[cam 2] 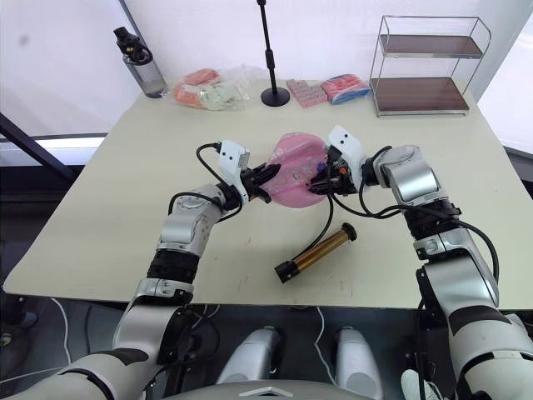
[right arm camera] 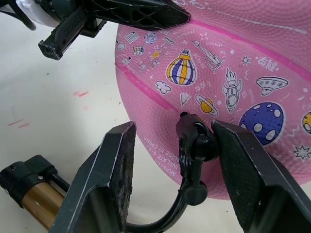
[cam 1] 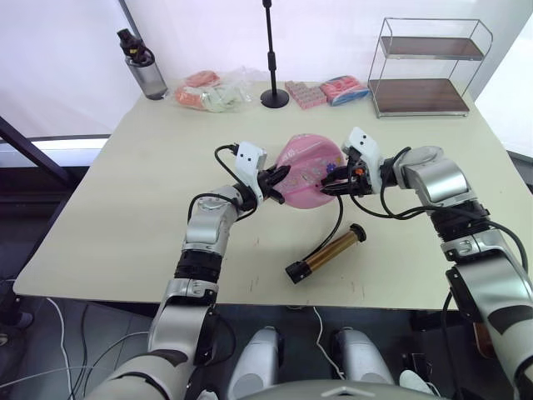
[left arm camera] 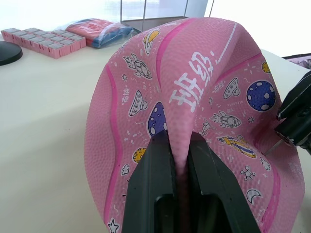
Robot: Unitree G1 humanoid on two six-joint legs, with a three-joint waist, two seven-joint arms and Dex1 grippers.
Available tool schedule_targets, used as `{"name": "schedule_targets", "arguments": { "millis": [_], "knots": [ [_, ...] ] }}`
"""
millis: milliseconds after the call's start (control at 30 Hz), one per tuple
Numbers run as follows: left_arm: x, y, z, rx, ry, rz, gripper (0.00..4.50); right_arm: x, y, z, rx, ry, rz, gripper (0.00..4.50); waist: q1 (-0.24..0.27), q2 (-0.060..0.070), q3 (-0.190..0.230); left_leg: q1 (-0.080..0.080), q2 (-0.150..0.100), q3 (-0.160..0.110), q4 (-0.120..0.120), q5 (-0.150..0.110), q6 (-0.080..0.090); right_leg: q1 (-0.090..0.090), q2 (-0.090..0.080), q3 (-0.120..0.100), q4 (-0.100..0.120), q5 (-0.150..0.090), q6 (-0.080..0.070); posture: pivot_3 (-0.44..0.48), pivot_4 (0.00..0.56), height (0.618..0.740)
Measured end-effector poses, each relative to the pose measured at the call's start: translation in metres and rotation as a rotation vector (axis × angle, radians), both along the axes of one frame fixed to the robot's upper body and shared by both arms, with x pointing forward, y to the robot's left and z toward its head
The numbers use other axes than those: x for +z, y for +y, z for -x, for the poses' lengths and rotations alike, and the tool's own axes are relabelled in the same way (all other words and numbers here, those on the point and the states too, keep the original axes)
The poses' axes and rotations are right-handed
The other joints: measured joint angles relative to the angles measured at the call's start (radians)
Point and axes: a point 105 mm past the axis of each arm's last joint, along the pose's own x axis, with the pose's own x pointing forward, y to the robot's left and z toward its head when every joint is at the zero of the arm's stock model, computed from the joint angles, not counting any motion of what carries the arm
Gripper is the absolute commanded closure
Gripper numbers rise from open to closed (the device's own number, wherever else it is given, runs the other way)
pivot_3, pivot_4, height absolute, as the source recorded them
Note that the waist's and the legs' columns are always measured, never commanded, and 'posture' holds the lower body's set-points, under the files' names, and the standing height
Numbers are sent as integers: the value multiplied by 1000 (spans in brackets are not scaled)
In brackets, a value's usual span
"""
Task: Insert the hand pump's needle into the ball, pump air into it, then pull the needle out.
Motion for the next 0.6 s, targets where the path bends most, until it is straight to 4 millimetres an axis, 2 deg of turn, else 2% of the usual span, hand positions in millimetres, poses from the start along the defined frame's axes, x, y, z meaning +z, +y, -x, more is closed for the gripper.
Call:
{"name": "schedule_targets", "arguments": {
  "millis": [367,467,533,567,600],
  "knots": [
    [0,0,0,0,-1,0,4500,-1,2,1,16,3,7,1914,0,0,0,0,0,0,0,0,0,0,0,0,0,1,-2,0,150,731],
    [0,0,0,0,-1,0,4500,-2,1,1,15,2,10,2591,0,0,0,0,0,0,0,0,0,0,0,0,0,1,-2,0,150,731],
    [0,0,1,-5,-1,0,4500,-1,0,0,10,-2,14,3479,0,0,0,0,0,0,0,0,0,0,0,0,0,1,-2,0,150,731],
    [-1,-1,1,-9,0,0,4500,0,-1,0,6,-9,16,4109,0,0,0,0,0,0,0,0,0,0,0,0,0,1,-2,0,150,731],
    [-1,-1,1,-11,0,0,4500,1,-2,-1,6,-11,17,4143,0,0,0,0,0,0,0,0,0,0,0,0,0,1,-2,0,150,731]
  ]
}}
